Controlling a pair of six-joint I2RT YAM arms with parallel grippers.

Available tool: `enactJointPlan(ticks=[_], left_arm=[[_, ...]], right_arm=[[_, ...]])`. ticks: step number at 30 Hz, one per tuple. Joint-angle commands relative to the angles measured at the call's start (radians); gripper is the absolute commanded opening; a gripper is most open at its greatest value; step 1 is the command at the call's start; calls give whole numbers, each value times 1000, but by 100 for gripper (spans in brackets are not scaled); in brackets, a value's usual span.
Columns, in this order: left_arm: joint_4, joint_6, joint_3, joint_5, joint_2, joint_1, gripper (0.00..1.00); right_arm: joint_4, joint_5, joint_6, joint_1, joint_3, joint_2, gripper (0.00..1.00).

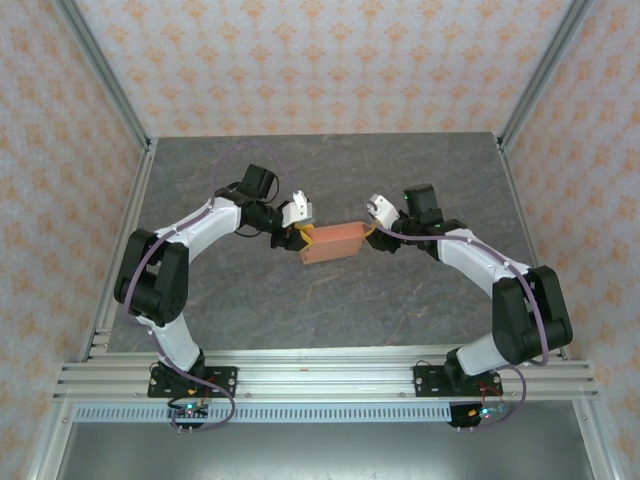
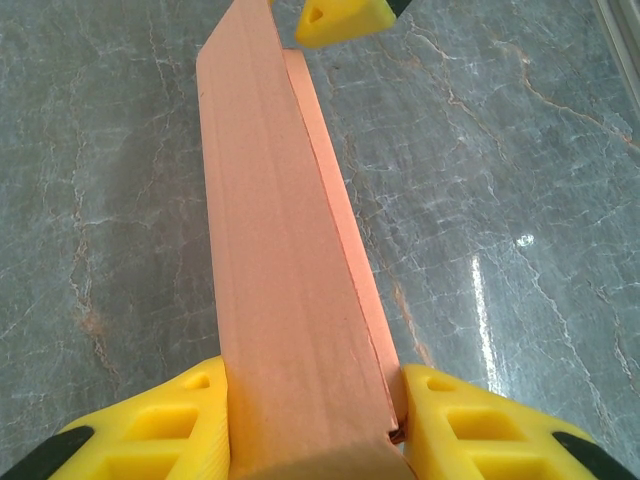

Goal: Fold the paper box

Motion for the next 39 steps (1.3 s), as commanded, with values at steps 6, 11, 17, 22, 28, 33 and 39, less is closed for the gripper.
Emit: enactJointPlan(ticks=[6, 11, 17, 22, 28, 33, 39], left_arm=[[-71, 34, 41, -11, 32, 6, 37], [-82, 34, 53, -15, 39, 7, 37], [-90, 31, 58, -36, 42, 6, 38], [-104, 21, 68, -72, 45, 6, 39], [-117, 10, 71, -120, 48, 5, 42], [-118, 4, 68, -167, 47, -1, 45], [-114, -4, 64, -212, 50, -8, 45]], right_arm=[[-19, 26, -27, 10, 64, 17, 27], [-30, 26, -26, 18, 82, 50, 23], [-25, 53, -9, 37, 84, 60, 16], [-26, 107, 6, 57, 80, 44, 11], [-21, 162, 38, 74, 73, 28, 5], [-23, 178, 54, 82, 73, 22, 3], [-47, 195, 73, 88, 91, 23, 2]])
